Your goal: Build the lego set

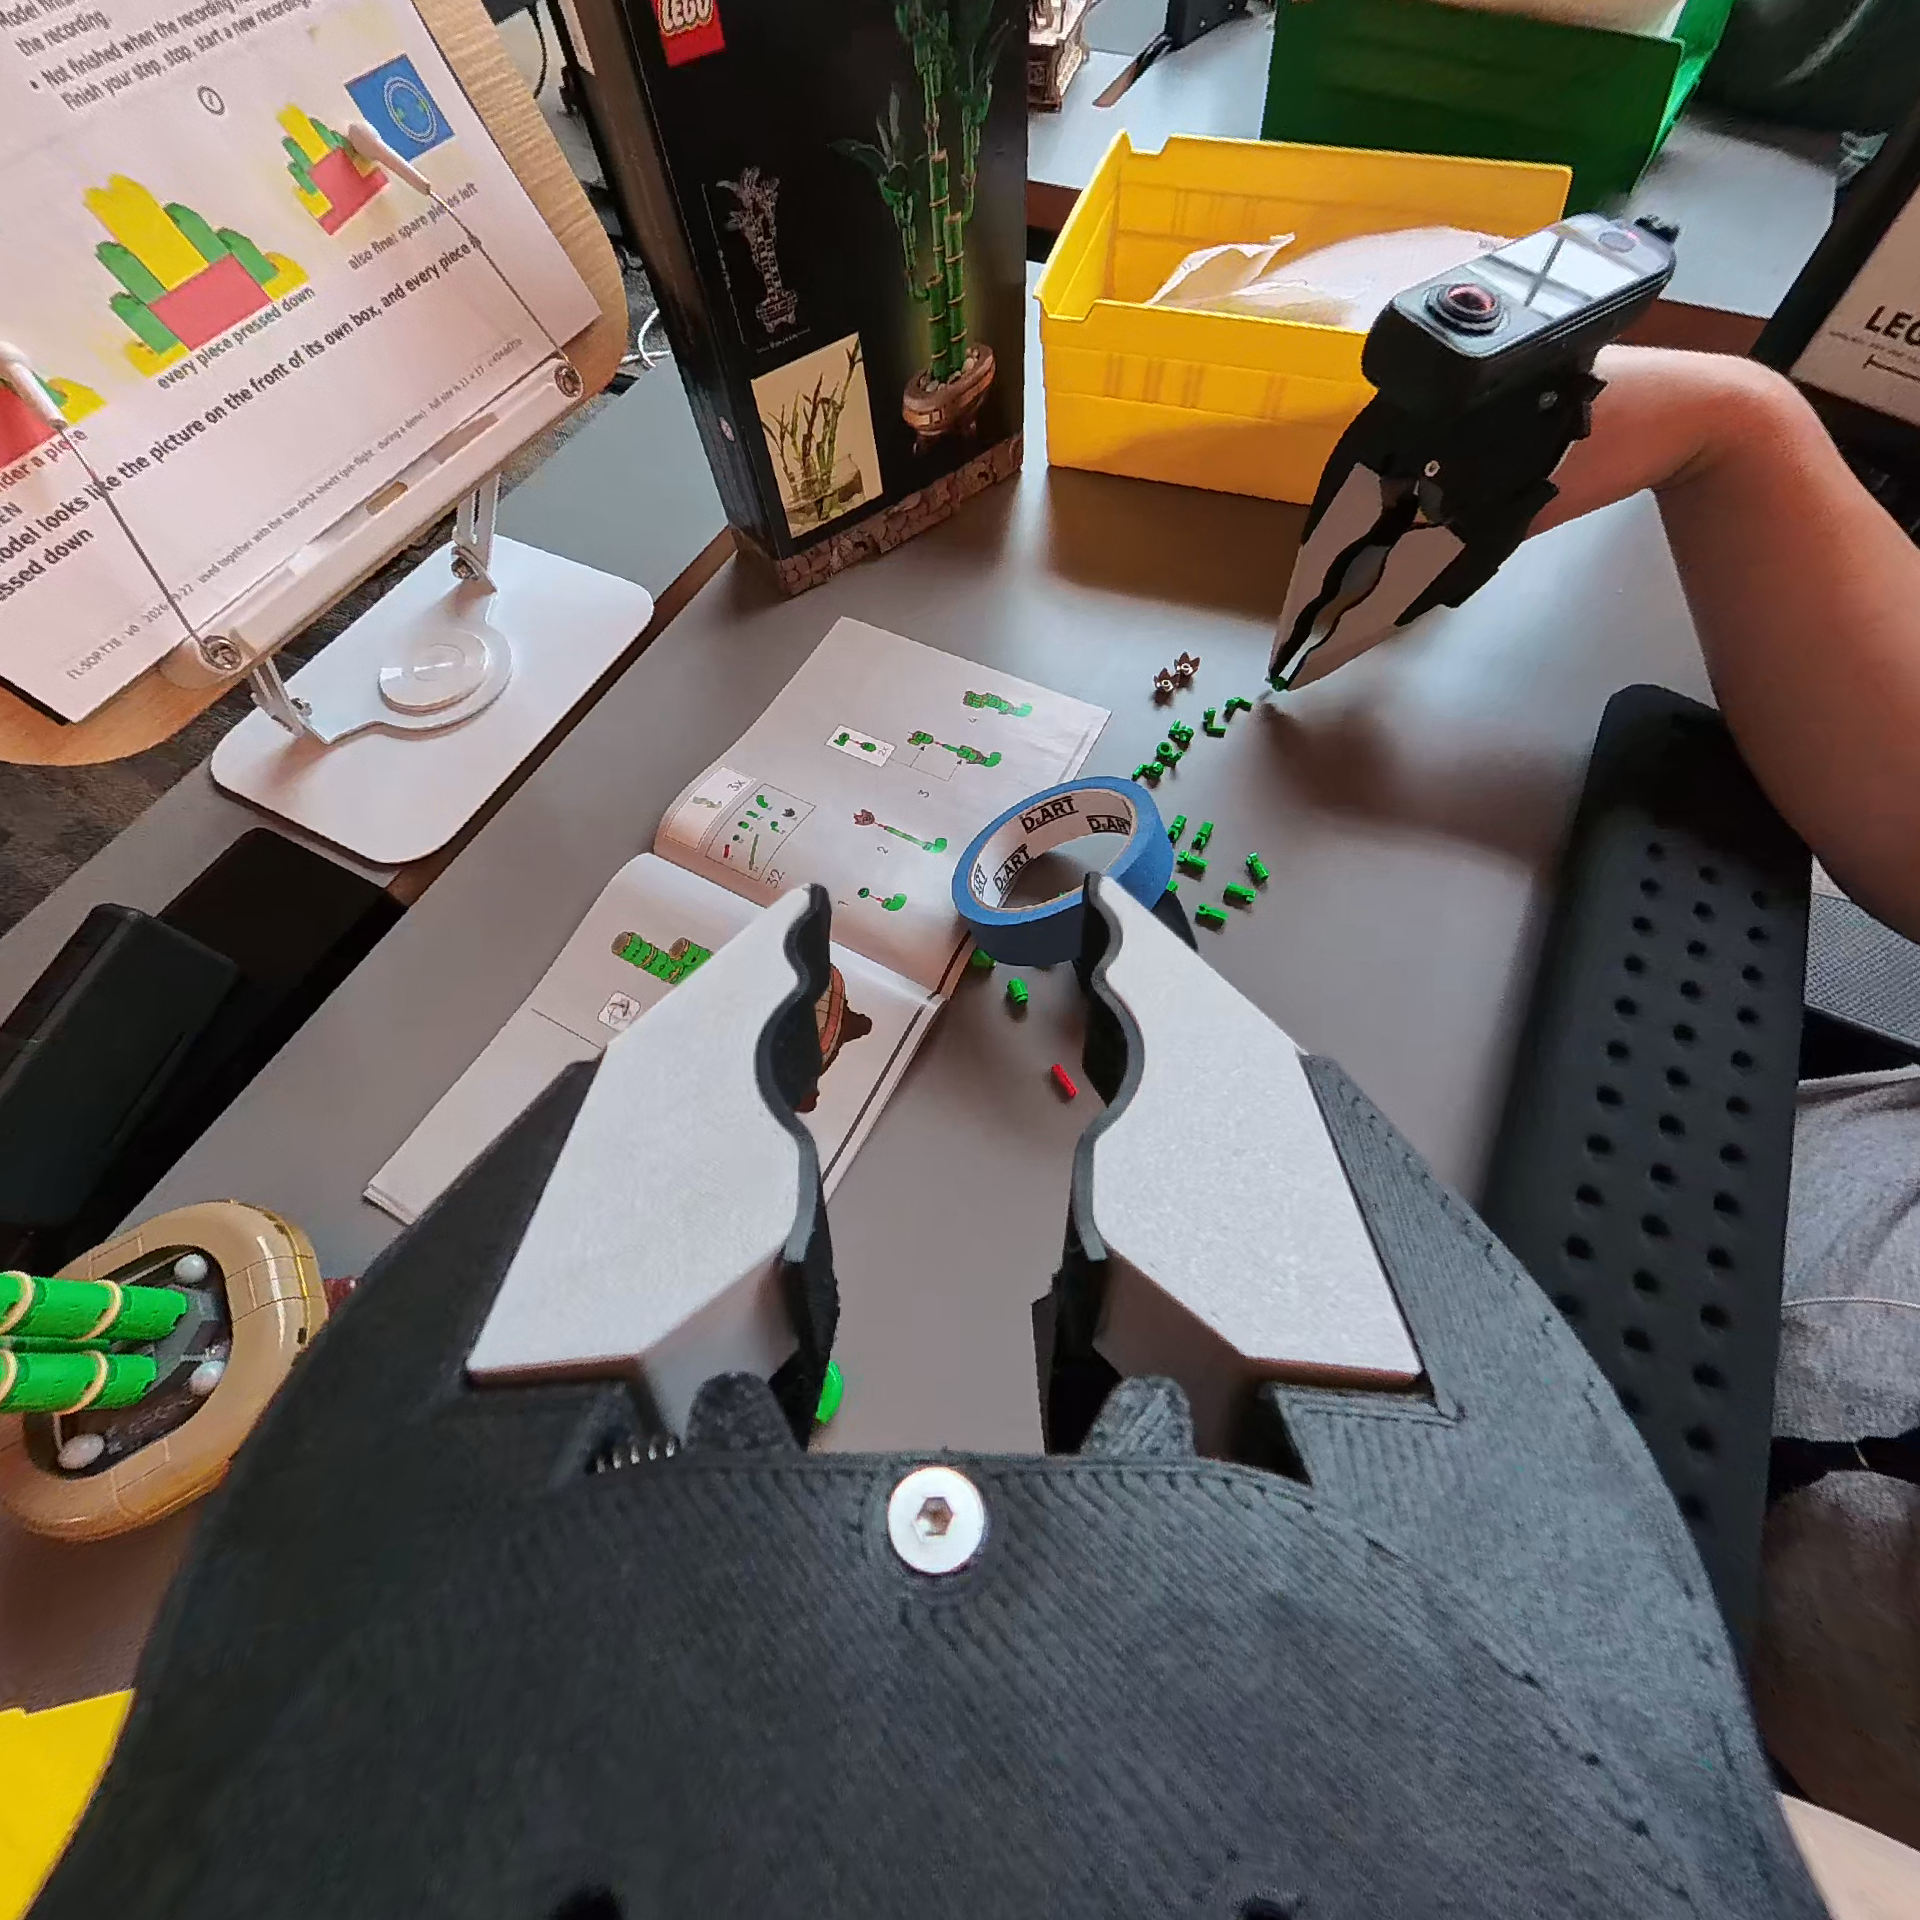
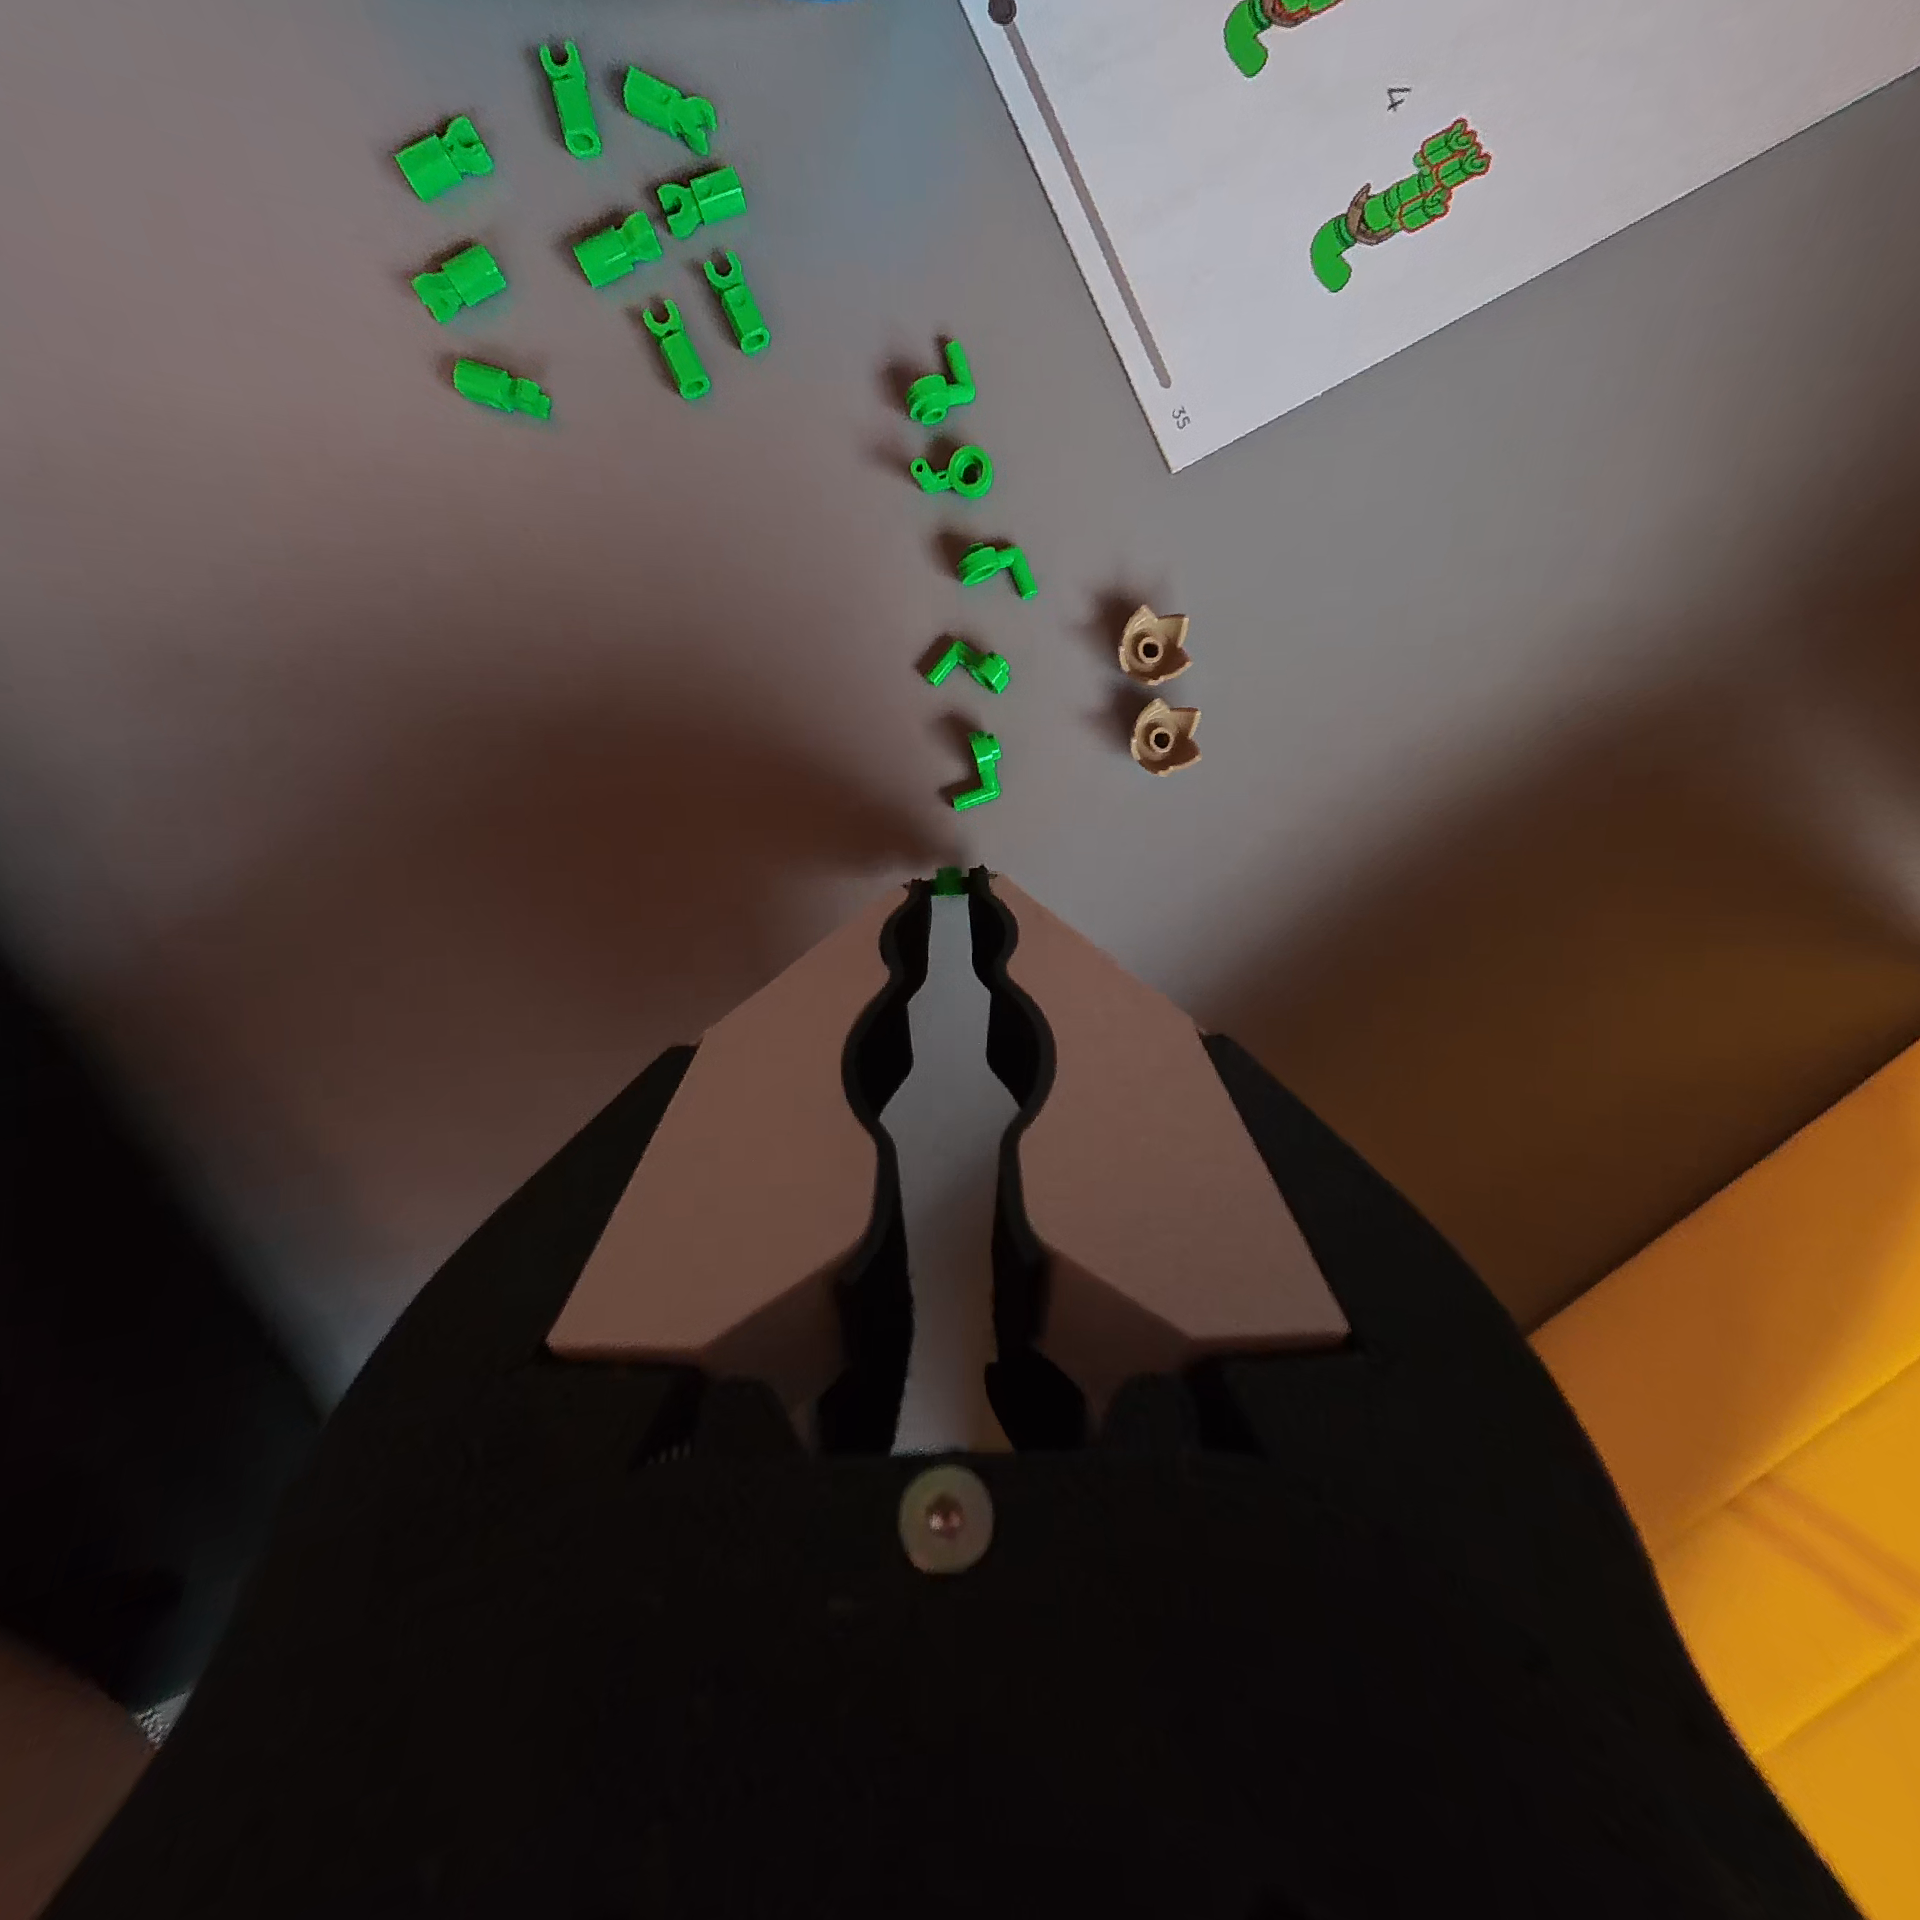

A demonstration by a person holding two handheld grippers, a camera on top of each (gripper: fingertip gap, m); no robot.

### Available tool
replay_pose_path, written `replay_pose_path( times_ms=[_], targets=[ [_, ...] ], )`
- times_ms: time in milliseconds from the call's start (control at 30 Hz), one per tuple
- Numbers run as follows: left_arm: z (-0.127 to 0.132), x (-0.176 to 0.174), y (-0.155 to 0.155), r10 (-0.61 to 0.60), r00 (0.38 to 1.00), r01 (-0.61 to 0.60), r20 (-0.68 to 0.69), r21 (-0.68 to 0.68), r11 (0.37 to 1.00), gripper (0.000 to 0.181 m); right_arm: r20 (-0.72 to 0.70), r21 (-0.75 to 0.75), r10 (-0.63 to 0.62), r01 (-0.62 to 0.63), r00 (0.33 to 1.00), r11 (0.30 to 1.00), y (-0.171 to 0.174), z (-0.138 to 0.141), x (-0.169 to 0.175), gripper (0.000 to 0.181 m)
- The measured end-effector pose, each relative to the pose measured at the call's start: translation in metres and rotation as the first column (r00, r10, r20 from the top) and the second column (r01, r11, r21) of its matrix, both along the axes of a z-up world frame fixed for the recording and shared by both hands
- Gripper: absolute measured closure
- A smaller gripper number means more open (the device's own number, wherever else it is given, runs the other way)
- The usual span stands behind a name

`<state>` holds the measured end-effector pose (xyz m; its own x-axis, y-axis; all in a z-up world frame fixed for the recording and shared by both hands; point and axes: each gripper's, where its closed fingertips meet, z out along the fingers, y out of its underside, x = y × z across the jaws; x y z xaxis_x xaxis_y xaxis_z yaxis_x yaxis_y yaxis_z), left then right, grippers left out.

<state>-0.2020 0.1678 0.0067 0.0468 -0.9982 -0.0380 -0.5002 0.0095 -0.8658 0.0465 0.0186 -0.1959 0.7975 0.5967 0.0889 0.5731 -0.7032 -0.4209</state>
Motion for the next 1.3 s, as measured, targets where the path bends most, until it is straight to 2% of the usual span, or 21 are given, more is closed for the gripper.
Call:
replay_pose_path(
  times_ms=[133,267,367,500,667,733,900,1000,1100,1300],
  targets=[
    [-0.017,-0.001,0.001,-0.007,0.998,0.006,-0.07,-0.016,1.0,0.137,-0.006,0.01,-0.002,0.002,1.0,1.0,0.001,0.002,-0.001,0.175],
    [-0.064,0.005,-0.001,-0.01,0.978,-0.018,-0.209,-0.129,0.992,0.143,-0.012,0.027,-0.005,0.006,1.0,1.0,0.001,0.004,0.001,0.175],
    [-0.091,0.026,-0.022,-0.067,0.988,0.023,-0.141,-0.292,0.956,0.152,-0.038,0.048,-0.008,0.01,0.999,0.999,-0.002,0.006,0.001,0.175],
    [-0.124,0.036,-0.011,-0.066,0.978,0.003,-0.199,-0.302,0.953,0.15,-0.045,0.065,-0.011,0.014,0.999,0.998,0.002,0.01,0.005,0.175],
    [-0.14,0.04,-0.015,-0.086,0.98,0.004,-0.178,-0.417,0.909,0.151,-0.023,0.081,-0.001,0.003,1.0,0.997,0.007,0.012,0.005,0.175],
    [-0.148,0.043,-0.016,-0.057,0.981,-0.021,-0.184,-0.4,0.916,0.149,-0.029,0.078,-0.011,0.013,1.0,0.997,0.008,0.013,0.006,0.175],
    [-0.163,0.051,-0.008,0.068,0.985,-0.1,-0.158,-0.204,0.974,0.151,-0.026,0.075,-0.023,0.024,0.999,0.997,0.01,0.014,0.009,0.175],
    [-0.173,0.052,-0.005,0.062,0.981,-0.092,-0.183,-0.157,0.983,0.151,-0.024,0.079,-0.024,0.026,0.999,0.997,0.01,0.015,0.009,0.175],
    [-0.183,0.056,-0.011,0.022,0.981,-0.062,-0.192,-0.208,0.976,0.149,-0.024,0.09,-0.029,0.031,0.999,0.995,0.01,0.018,0.01,0.175],
    [-0.193,0.06,-0.015,0.008,0.974,-0.04,-0.226,-0.137,0.99,0.148,-0.014,0.083,-0.03,0.031,0.999,0.996,0.01,0.017,0.011,0.175]
  ],
)
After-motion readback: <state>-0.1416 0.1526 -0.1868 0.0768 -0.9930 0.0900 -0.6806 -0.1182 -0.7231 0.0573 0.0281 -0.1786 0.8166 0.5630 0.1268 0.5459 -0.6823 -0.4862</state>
